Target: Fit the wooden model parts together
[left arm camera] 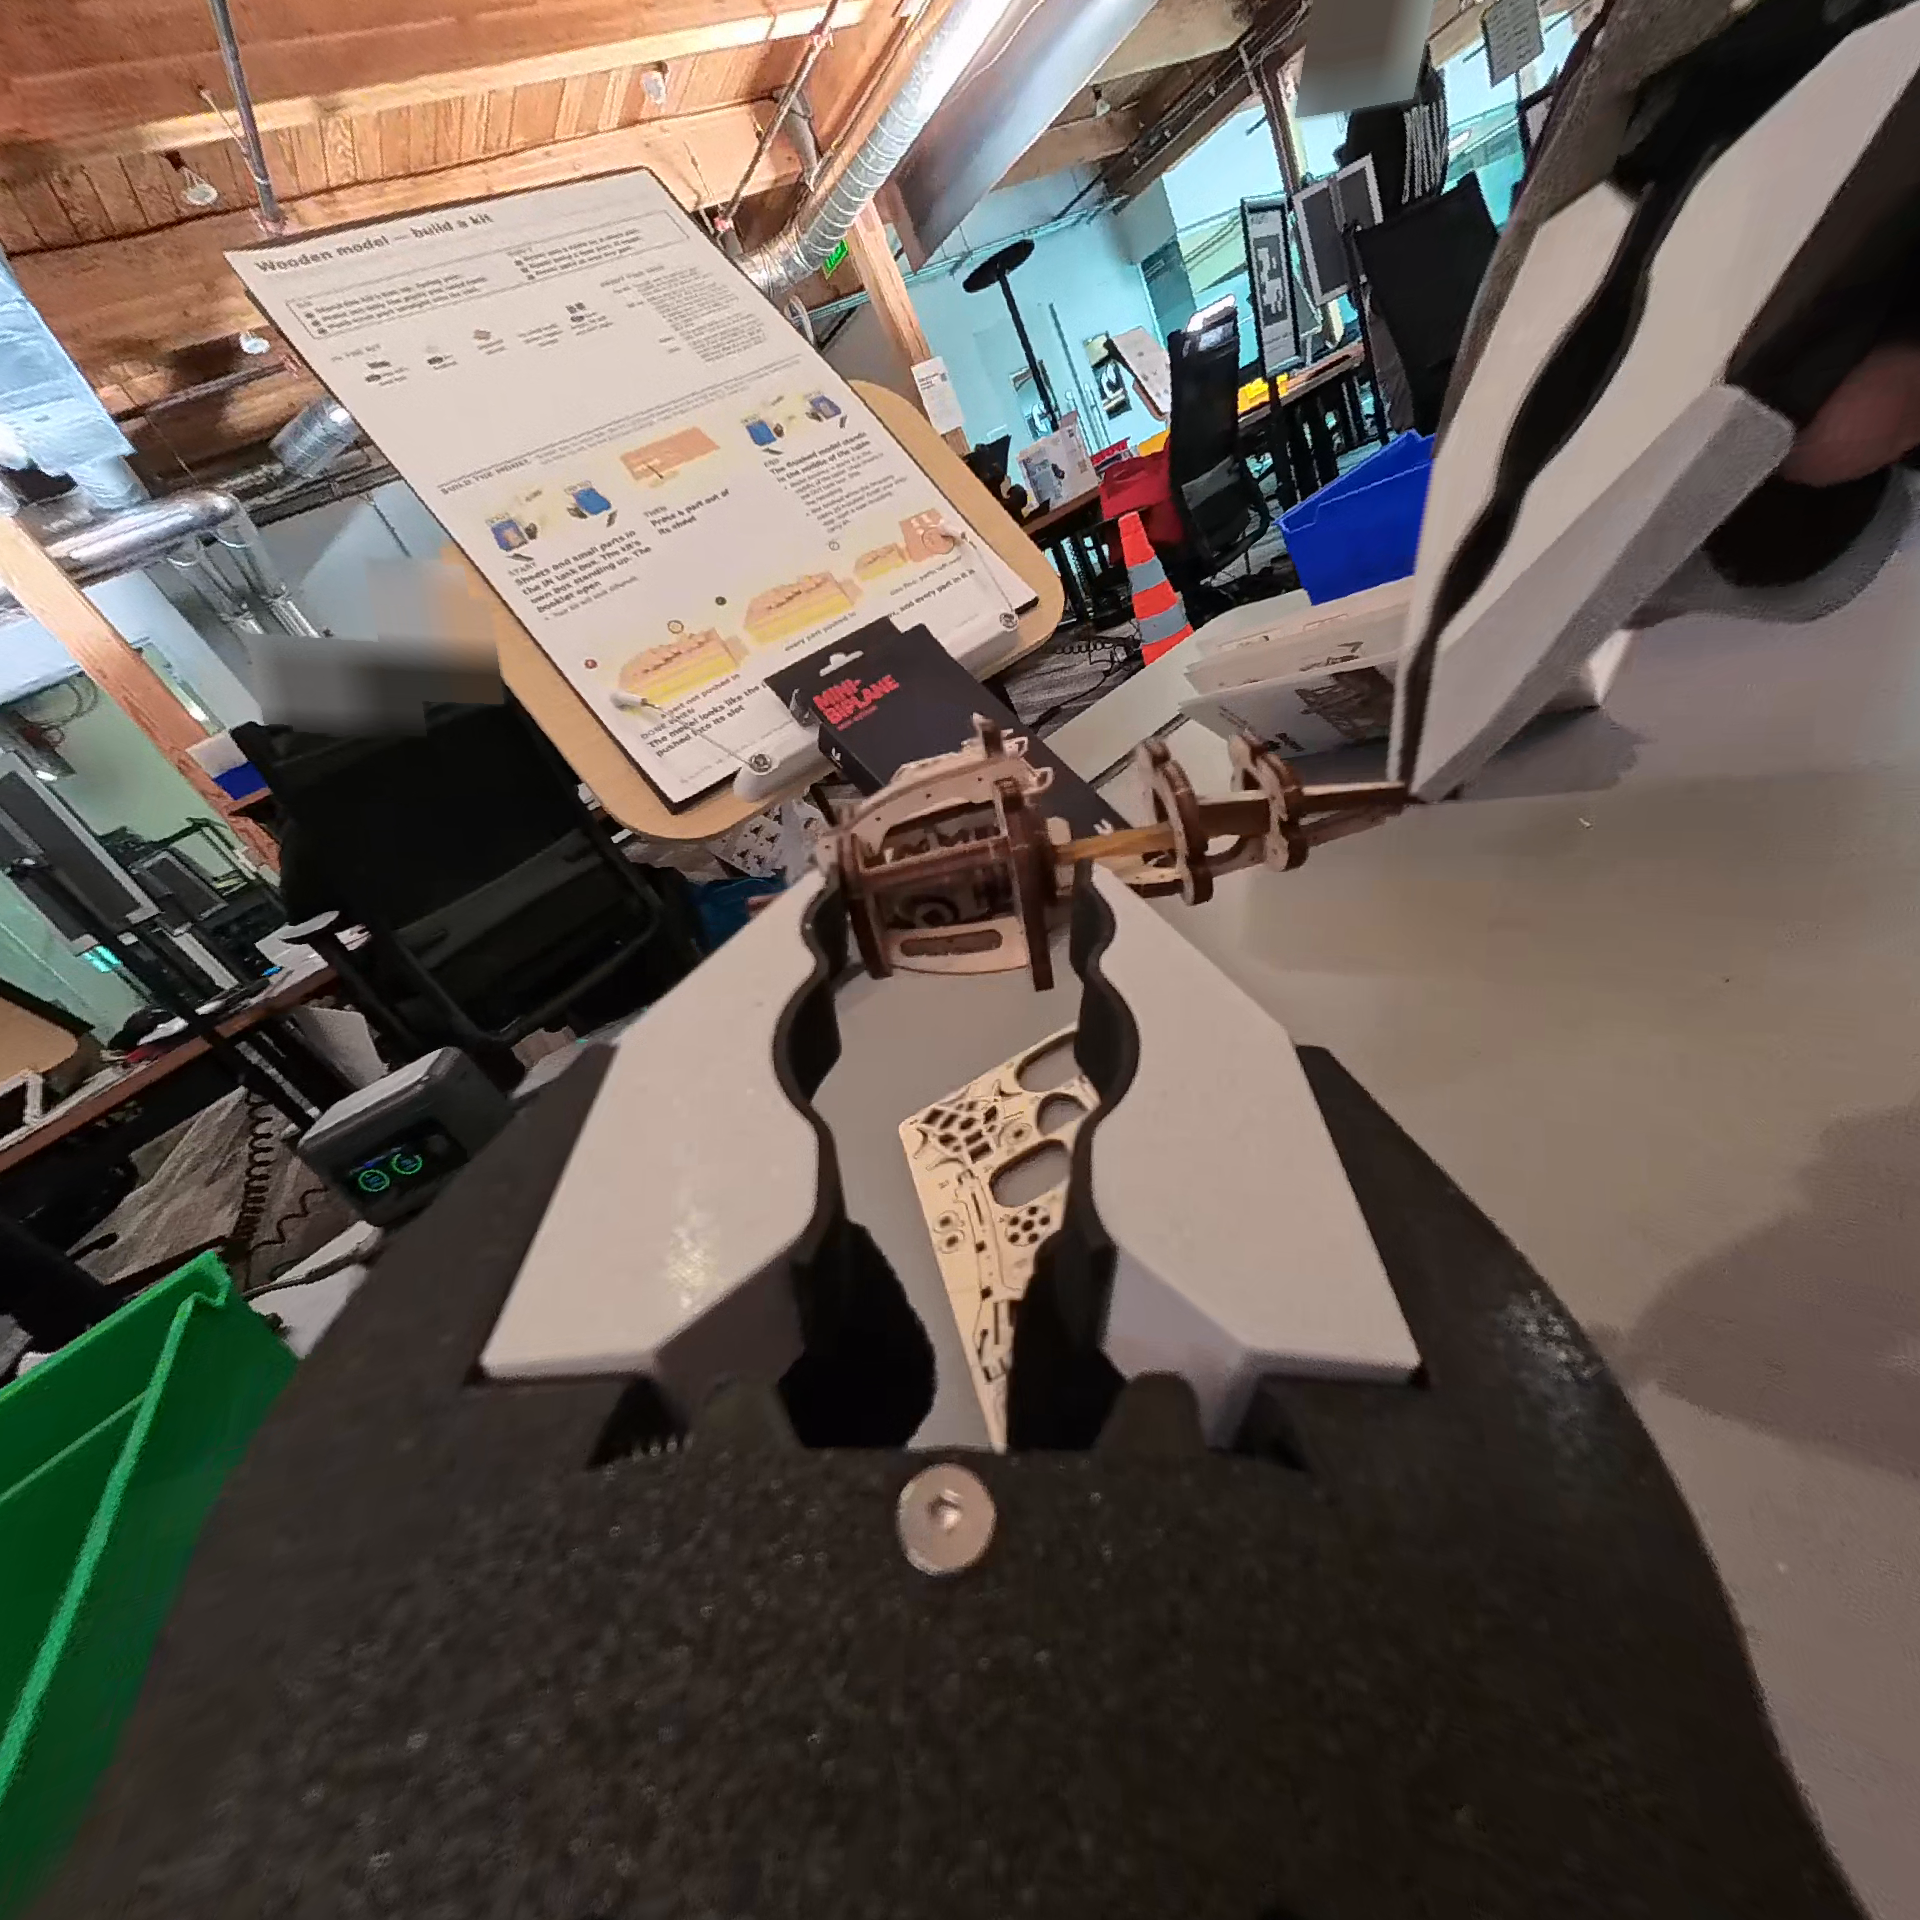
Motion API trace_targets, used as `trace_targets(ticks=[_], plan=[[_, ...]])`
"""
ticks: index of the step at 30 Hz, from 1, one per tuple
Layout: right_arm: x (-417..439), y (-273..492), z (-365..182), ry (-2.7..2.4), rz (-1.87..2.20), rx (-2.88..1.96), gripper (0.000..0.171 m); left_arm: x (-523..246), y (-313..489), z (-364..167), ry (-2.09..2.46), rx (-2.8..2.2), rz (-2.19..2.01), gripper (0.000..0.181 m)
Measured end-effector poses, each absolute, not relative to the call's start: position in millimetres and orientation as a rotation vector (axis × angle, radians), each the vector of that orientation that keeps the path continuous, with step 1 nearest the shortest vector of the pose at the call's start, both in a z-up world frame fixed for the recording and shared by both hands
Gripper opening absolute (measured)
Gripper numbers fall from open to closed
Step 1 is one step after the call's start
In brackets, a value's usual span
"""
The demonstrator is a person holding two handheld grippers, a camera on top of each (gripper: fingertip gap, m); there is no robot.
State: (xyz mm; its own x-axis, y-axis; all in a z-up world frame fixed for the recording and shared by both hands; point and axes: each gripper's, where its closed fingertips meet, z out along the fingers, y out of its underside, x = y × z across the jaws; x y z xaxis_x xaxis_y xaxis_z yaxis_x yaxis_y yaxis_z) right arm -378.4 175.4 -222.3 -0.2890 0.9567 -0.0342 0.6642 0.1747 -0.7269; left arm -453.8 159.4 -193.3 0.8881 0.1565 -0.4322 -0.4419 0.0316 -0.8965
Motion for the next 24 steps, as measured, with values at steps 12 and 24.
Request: trace_targets(ticks=[12,24], plan=[[-392.8,178.3,-223.2,-2.029,0.824,-1.506,0.003,-456.0,168.6,-209.9,0.137,-1.571,0.307,0.04],[-386.9,188.0,-187.6,-1.911,1.041,-1.473,0.017,-455.5,161.9,-196.9,0.146,-1.505,0.283,0.04]])
